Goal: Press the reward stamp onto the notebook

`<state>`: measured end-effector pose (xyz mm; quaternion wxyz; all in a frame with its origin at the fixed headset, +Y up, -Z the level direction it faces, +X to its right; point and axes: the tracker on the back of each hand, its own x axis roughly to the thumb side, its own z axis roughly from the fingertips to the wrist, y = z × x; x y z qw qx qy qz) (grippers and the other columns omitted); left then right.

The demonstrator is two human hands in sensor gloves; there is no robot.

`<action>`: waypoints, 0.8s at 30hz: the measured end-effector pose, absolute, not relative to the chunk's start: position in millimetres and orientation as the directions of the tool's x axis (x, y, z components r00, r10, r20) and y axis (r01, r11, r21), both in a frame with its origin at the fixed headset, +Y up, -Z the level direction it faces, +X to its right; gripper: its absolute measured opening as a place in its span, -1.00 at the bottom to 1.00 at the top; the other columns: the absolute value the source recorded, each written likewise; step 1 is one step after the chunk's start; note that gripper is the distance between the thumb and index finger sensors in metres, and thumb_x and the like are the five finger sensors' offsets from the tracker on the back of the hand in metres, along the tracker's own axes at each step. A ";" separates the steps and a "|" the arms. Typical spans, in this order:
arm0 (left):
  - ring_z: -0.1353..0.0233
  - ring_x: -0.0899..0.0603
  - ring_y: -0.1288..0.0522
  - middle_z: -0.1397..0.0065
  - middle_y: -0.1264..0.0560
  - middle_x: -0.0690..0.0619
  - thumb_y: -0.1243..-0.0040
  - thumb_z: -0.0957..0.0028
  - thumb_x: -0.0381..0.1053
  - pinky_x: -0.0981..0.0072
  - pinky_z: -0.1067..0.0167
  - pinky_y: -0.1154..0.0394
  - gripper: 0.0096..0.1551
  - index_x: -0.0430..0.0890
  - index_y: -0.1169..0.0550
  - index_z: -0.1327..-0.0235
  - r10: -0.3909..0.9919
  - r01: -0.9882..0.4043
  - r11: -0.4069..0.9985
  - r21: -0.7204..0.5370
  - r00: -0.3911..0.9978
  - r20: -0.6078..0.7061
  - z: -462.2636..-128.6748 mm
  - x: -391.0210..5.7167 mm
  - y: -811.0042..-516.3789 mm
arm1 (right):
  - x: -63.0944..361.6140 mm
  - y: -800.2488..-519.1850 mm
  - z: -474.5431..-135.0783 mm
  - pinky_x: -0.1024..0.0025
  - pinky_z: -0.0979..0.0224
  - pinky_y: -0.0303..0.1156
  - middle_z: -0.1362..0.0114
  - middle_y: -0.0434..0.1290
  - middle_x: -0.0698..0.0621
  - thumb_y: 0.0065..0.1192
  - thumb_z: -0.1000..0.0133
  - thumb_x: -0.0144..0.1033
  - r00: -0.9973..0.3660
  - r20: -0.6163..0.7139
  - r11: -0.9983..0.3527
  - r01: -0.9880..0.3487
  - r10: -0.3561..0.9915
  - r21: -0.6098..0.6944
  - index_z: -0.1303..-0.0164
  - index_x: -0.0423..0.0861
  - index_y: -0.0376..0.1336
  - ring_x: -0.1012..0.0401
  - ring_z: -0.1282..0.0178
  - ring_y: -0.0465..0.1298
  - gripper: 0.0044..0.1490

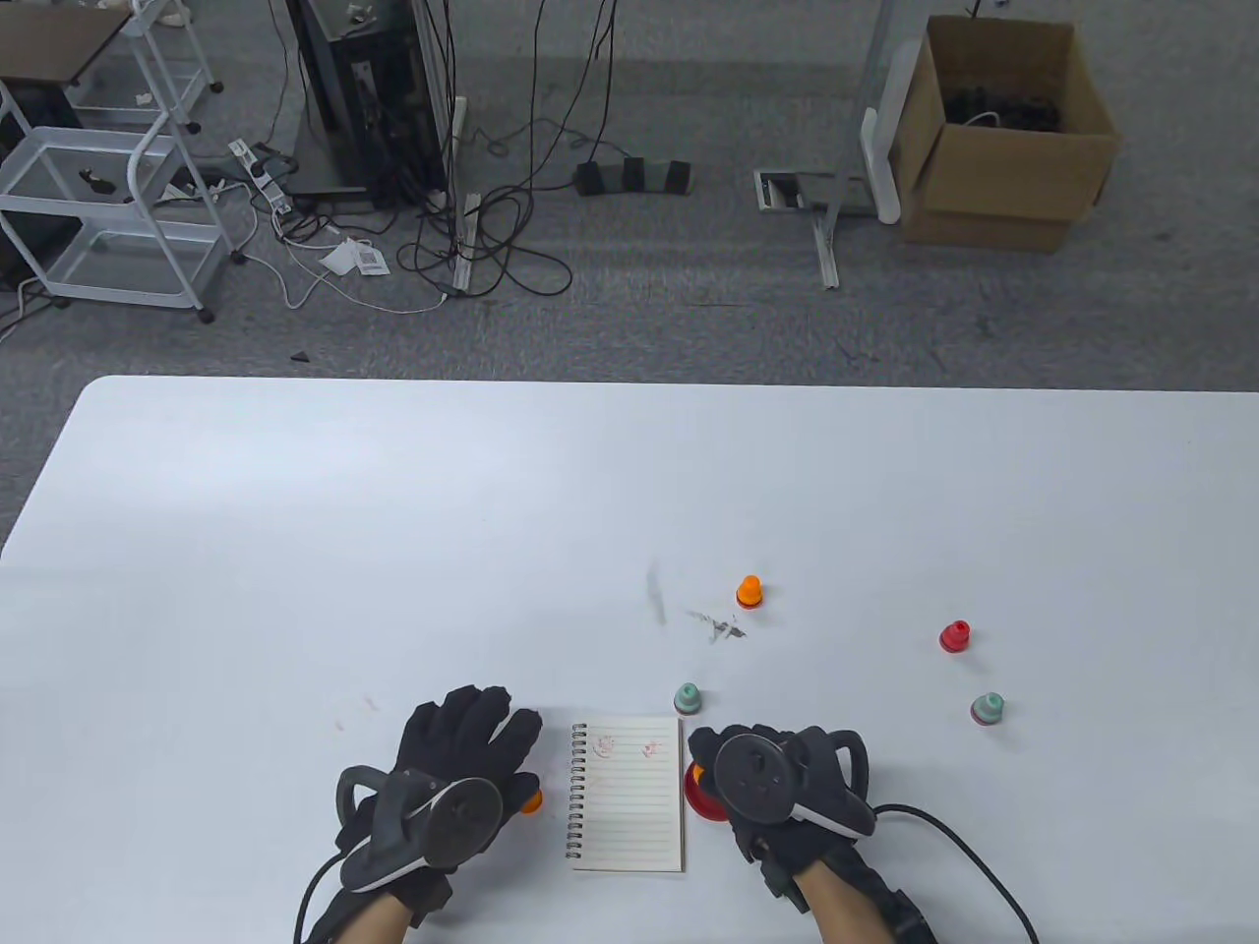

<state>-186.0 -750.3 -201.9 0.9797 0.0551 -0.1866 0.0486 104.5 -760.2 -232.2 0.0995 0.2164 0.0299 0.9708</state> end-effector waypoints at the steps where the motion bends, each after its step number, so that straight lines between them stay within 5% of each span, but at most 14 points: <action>1: -0.66 -0.30 -0.33 -0.68 -0.35 -0.02 -0.11 0.01 0.34 -0.33 -0.56 -0.30 -0.26 0.19 -0.50 -0.50 0.075 -0.116 0.989 0.090 0.926 0.371 -201.8 -186.0 -750.3 | 100.9 -766.8 -233.1 0.31 0.20 0.57 0.06 0.71 -0.17 0.46 0.15 -0.31 -0.890 0.415 -0.981 -0.146 0.187 0.128 -0.08 -0.17 0.53 0.09 0.32 0.65 -0.43; 24: -0.63 -0.29 -0.37 -0.66 -0.37 -0.02 -0.11 0.00 0.33 -0.31 -0.54 -0.33 -0.26 0.18 -0.50 -0.49 0.059 -0.092 0.993 0.069 0.922 0.382 -200.9 -179.8 -752.8 | 91.4 -770.6 -247.9 0.27 0.11 0.55 -0.01 0.72 -0.16 0.43 0.15 -0.33 -0.936 0.290 -0.938 -0.095 0.198 0.335 -0.04 -0.14 0.50 0.07 0.25 0.63 -0.47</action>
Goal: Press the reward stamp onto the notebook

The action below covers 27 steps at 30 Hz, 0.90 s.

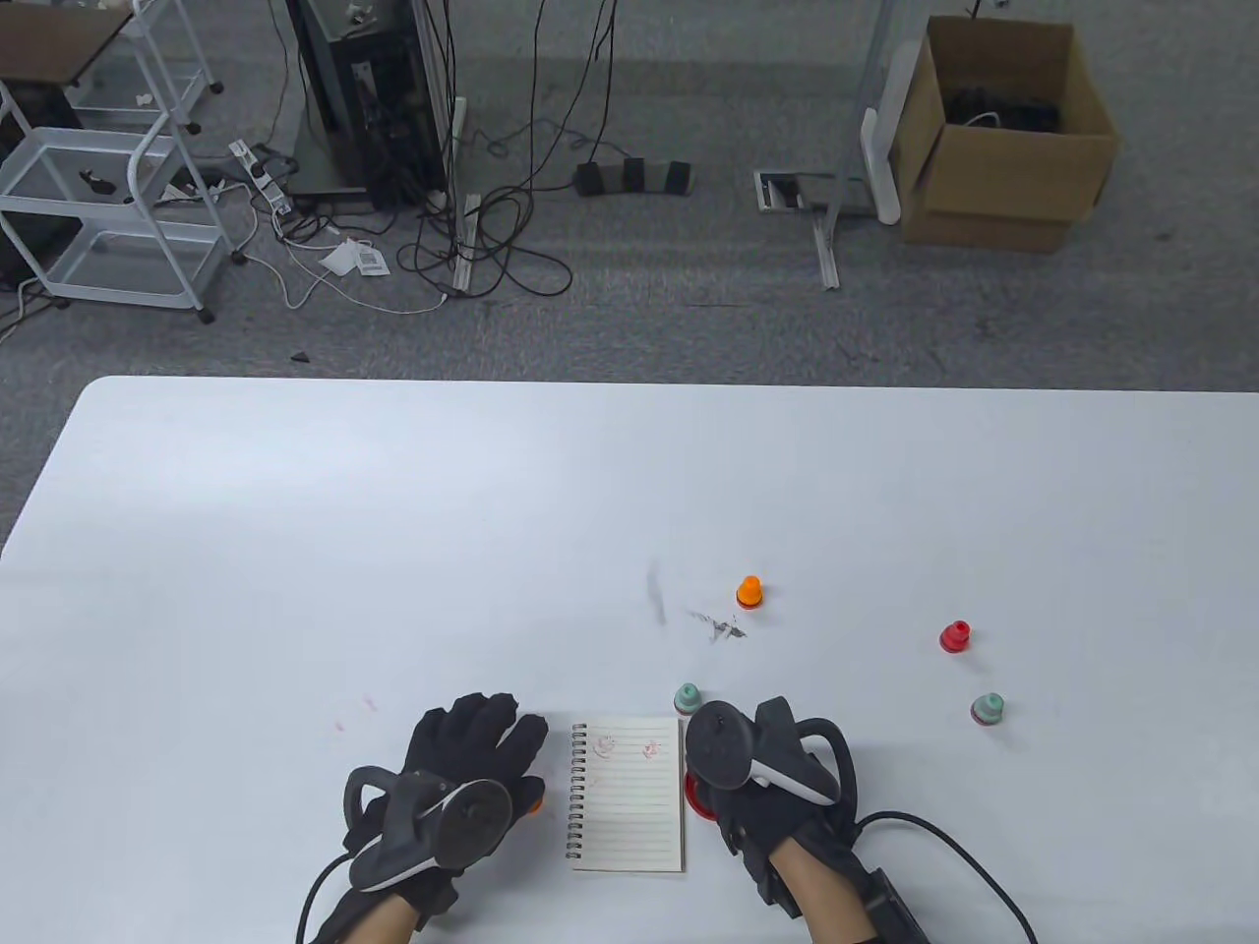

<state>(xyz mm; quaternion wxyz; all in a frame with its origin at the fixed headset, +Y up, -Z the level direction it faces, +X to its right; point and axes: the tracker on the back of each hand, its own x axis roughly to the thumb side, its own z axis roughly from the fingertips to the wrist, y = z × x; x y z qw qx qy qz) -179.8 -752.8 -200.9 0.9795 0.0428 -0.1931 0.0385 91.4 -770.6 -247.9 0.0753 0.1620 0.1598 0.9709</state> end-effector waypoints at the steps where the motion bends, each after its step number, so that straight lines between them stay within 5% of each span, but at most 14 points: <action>1: -0.63 -0.29 -0.37 -0.66 -0.37 -0.02 -0.11 0.00 0.33 -0.31 -0.54 -0.33 -0.26 0.18 -0.50 -0.49 0.058 -0.091 0.994 0.068 0.922 0.382 -200.9 -179.7 -752.7 | 91.4 -770.6 -247.7 0.27 0.11 0.55 -0.01 0.72 -0.17 0.43 0.15 -0.33 -0.937 0.287 -0.937 -0.096 0.199 0.335 -0.05 -0.14 0.50 0.07 0.24 0.63 -0.47; 27: -0.61 -0.29 -0.39 -0.65 -0.39 -0.06 -0.11 -0.01 0.32 -0.29 -0.53 -0.34 -0.27 0.17 -0.51 -0.49 0.026 -0.055 0.996 0.074 0.940 0.341 -203.6 -179.5 -751.4 | 81.6 -758.8 -234.7 0.43 0.34 0.57 -0.06 0.66 -0.18 0.36 0.07 -0.35 -0.948 0.318 -0.978 0.043 0.024 0.205 -0.18 -0.15 0.45 0.16 0.41 0.66 -0.42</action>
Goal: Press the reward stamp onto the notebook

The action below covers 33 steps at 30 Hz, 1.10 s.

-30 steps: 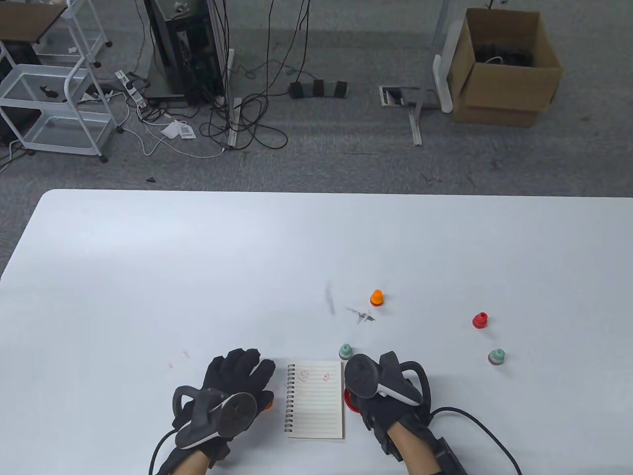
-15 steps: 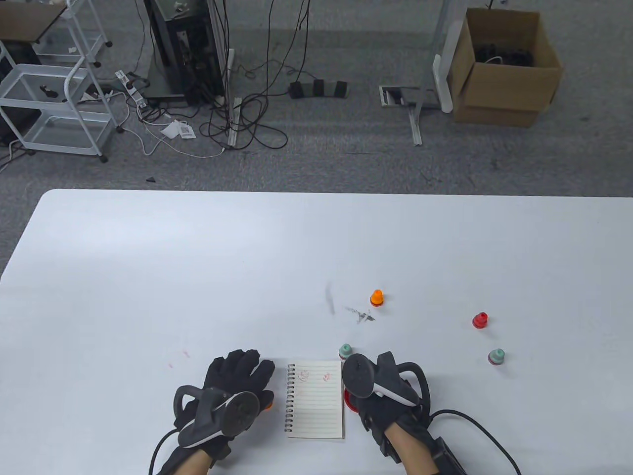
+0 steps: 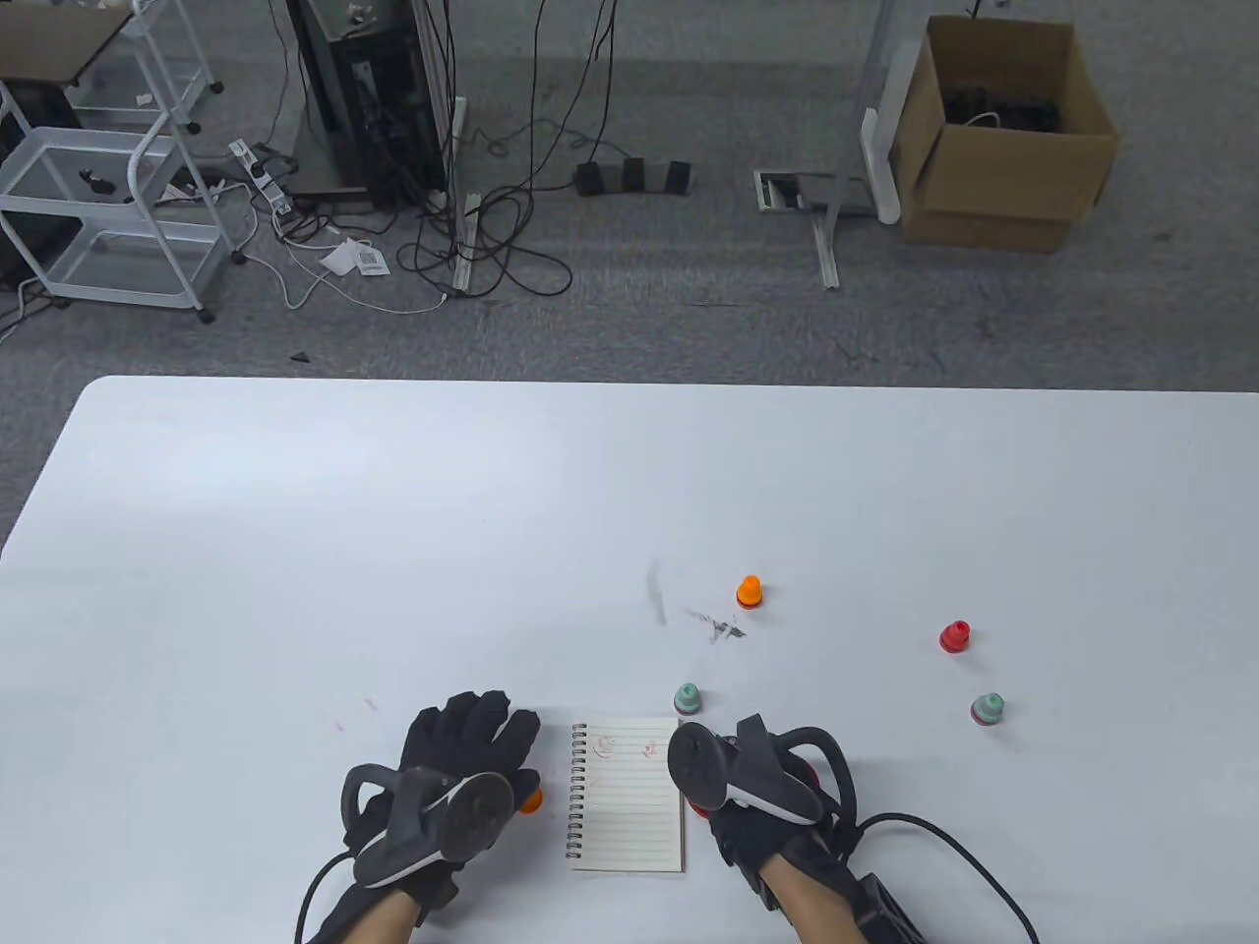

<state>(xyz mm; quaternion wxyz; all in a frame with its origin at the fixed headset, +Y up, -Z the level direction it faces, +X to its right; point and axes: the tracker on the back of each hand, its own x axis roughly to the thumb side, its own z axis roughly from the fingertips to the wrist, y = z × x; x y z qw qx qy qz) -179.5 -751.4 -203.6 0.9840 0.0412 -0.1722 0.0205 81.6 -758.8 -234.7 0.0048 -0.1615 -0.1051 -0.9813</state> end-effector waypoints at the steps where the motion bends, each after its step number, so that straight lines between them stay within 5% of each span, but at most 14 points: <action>1: -0.61 -0.30 -0.39 -0.65 -0.39 -0.06 -0.11 0.00 0.33 -0.29 -0.53 -0.34 -0.27 0.17 -0.51 -0.49 0.027 -0.057 0.995 0.077 0.940 0.340 -203.6 -179.9 -750.9 | 82.7 -756.3 -234.3 0.43 0.34 0.57 -0.07 0.66 -0.19 0.36 0.07 -0.34 -0.948 0.318 -0.981 0.031 0.032 0.193 -0.20 -0.14 0.45 0.16 0.41 0.66 -0.41; 8: -0.62 -0.30 -0.39 -0.65 -0.39 -0.06 -0.11 0.00 0.32 -0.29 -0.53 -0.34 -0.27 0.17 -0.51 -0.49 0.039 -0.071 0.994 0.085 0.941 0.336 -203.7 -181.8 -748.5 | 86.7 -747.3 -232.2 0.42 0.32 0.58 -0.11 0.63 -0.21 0.31 0.04 -0.33 -0.916 0.342 -0.975 -0.169 0.209 0.143 -0.25 -0.15 0.41 0.15 0.39 0.67 -0.39; 17: -0.62 -0.29 -0.39 -0.66 -0.39 -0.02 -0.11 -0.01 0.32 -0.29 -0.54 -0.34 -0.27 0.17 -0.51 -0.49 0.040 -0.078 0.992 0.103 0.942 0.334 -203.0 -183.8 -746.3 | 67.0 -756.2 -234.5 0.41 0.30 0.58 -0.14 0.61 -0.22 0.27 0.01 -0.33 -0.781 0.363 -0.862 -0.453 0.508 0.229 -0.31 -0.21 0.36 0.14 0.38 0.66 -0.35; 33: -0.62 -0.29 -0.38 -0.66 -0.39 -0.02 -0.11 -0.01 0.32 -0.30 -0.54 -0.33 -0.28 0.17 -0.51 -0.49 0.044 -0.084 0.991 0.105 0.941 0.336 -202.1 -184.2 -746.4 | 33.9 -771.6 -239.1 0.42 0.34 0.58 -0.07 0.65 -0.20 0.36 0.07 -0.31 -0.815 0.432 -0.922 -0.337 0.386 0.188 -0.23 -0.20 0.40 0.15 0.42 0.67 -0.37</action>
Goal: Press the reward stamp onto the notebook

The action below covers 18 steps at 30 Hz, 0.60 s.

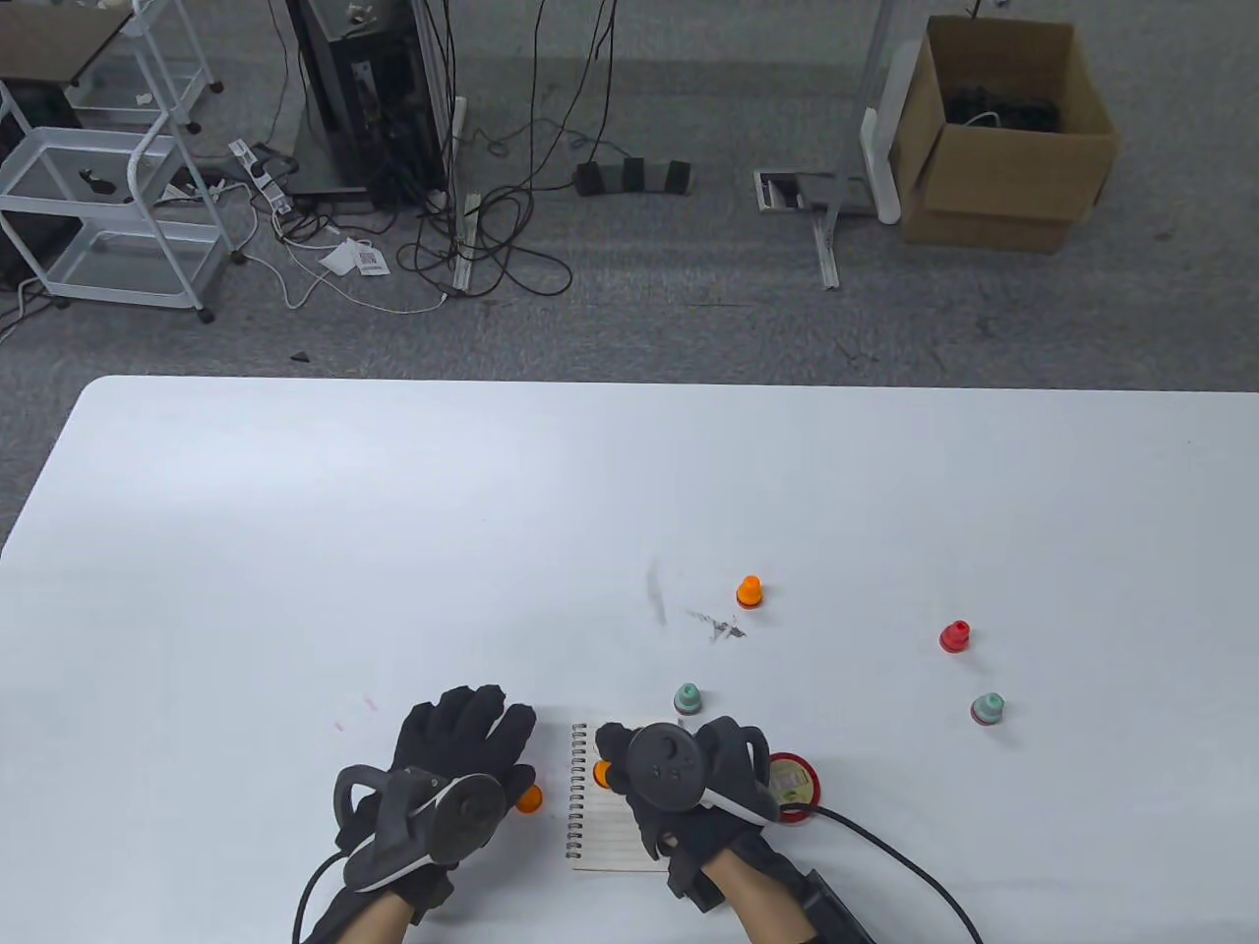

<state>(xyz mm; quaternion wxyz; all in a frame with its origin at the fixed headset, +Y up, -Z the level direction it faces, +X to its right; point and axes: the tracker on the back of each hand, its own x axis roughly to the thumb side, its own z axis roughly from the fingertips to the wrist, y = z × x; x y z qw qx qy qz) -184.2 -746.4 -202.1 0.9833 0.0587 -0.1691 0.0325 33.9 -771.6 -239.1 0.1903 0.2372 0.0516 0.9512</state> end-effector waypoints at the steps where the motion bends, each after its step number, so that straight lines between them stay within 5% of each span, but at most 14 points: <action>1: -0.62 -0.29 -0.38 -0.66 -0.39 -0.01 -0.11 -0.01 0.32 -0.30 -0.54 -0.33 -0.28 0.17 -0.51 -0.49 0.043 -0.083 0.991 0.105 0.941 0.336 -202.0 -184.1 -746.4 | 33.3 -772.3 -239.4 0.42 0.34 0.58 -0.07 0.65 -0.20 0.36 0.07 -0.31 -0.817 0.432 -0.924 -0.334 0.383 0.188 -0.23 -0.20 0.40 0.15 0.42 0.67 -0.37; 18: -0.62 -0.29 -0.39 -0.65 -0.40 -0.02 -0.11 -0.01 0.32 -0.29 -0.54 -0.33 -0.28 0.17 -0.51 -0.49 0.037 -0.072 0.993 0.091 0.940 0.339 -202.2 -183.3 -746.7 | 17.9 -777.2 -239.5 0.47 0.40 0.55 -0.04 0.64 -0.20 0.35 0.08 -0.32 -0.845 0.454 -0.958 -0.220 0.282 0.186 -0.22 -0.22 0.39 0.21 0.49 0.64 -0.36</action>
